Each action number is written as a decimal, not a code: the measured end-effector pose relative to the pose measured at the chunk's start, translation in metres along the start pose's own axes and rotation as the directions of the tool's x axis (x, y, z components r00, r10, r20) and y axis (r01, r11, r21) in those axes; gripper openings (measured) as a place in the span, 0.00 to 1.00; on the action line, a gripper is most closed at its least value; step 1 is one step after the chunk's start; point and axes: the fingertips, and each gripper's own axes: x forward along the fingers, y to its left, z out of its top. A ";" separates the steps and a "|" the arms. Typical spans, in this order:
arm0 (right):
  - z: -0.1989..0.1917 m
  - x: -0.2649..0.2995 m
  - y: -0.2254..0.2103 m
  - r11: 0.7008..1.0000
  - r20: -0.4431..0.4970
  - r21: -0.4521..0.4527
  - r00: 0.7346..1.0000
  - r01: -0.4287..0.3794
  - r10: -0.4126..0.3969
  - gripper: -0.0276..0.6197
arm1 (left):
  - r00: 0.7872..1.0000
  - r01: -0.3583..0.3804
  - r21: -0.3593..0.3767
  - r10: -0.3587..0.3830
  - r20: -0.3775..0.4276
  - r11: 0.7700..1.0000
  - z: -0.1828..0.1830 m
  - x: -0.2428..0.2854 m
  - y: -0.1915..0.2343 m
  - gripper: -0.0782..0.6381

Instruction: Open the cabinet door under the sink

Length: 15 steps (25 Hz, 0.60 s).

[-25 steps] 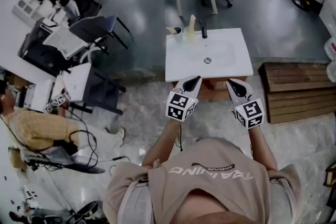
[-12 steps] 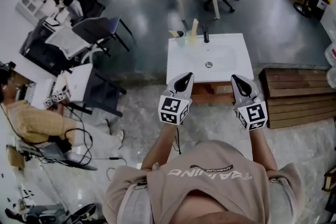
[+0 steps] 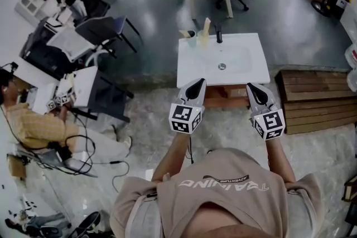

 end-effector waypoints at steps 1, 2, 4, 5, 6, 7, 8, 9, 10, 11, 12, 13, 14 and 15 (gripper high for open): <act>0.000 0.000 0.000 1.000 0.000 0.000 1.000 0.000 0.000 0.04 | 1.000 -0.003 -0.002 0.002 -0.003 1.000 -0.001 -0.001 0.000 0.13; 0.000 0.001 -0.001 1.000 0.001 -0.002 1.000 0.002 -0.002 0.04 | 1.000 -0.004 -0.004 0.004 -0.007 1.000 -0.002 -0.001 0.000 0.13; 0.000 0.002 0.000 1.000 0.002 -0.004 1.000 0.001 -0.001 0.04 | 1.000 -0.001 -0.008 0.001 -0.017 1.000 -0.006 -0.003 -0.002 0.13; 0.000 0.002 0.001 1.000 0.002 -0.002 1.000 -0.002 0.002 0.04 | 1.000 0.003 -0.009 -0.003 -0.024 1.000 -0.008 -0.003 -0.003 0.13; 0.000 0.003 0.003 1.000 0.001 -0.001 1.000 -0.006 0.006 0.04 | 0.999 0.008 -0.009 -0.008 -0.032 1.000 -0.010 -0.004 -0.004 0.13; -0.001 0.003 0.006 1.000 0.001 -0.002 1.000 -0.010 0.010 0.04 | 0.999 0.012 -0.009 -0.012 -0.039 1.000 -0.012 -0.004 -0.005 0.13; -0.002 0.004 0.008 1.000 -0.001 -0.006 1.000 -0.014 0.014 0.04 | 0.999 0.014 -0.008 -0.015 -0.046 1.000 -0.013 -0.005 -0.005 0.13; -0.004 0.004 0.010 1.000 -0.004 -0.010 1.000 -0.018 0.018 0.04 | 0.999 0.016 -0.008 -0.016 -0.050 1.000 -0.014 -0.006 -0.006 0.13; -0.005 0.003 0.012 1.000 -0.008 -0.014 1.000 -0.021 0.021 0.04 | 0.998 0.017 -0.009 -0.017 -0.053 1.000 -0.015 -0.006 -0.006 0.13; -0.007 0.003 0.013 1.000 -0.013 -0.017 1.000 -0.024 0.023 0.04 | 0.998 0.018 -0.011 -0.019 -0.054 1.000 -0.016 -0.007 -0.006 0.13; -0.009 0.003 0.013 1.000 -0.017 -0.017 1.000 -0.024 0.024 0.04 | 0.998 0.020 -0.015 -0.021 -0.056 1.000 -0.017 -0.007 -0.007 0.13; -0.011 0.002 0.013 1.000 -0.021 -0.014 1.000 -0.023 0.023 0.04 | 0.998 0.023 -0.018 -0.024 -0.060 1.000 -0.019 -0.006 -0.007 0.13; -0.013 0.002 0.012 1.000 -0.024 -0.008 1.000 -0.020 0.020 0.04 | 0.997 0.027 -0.021 -0.028 -0.065 0.999 -0.020 -0.006 -0.007 0.13; -0.015 0.001 0.011 1.000 -0.025 0.000 1.000 -0.015 0.015 0.04 | 0.997 0.032 -0.022 -0.033 -0.070 0.999 -0.022 -0.006 -0.008 0.13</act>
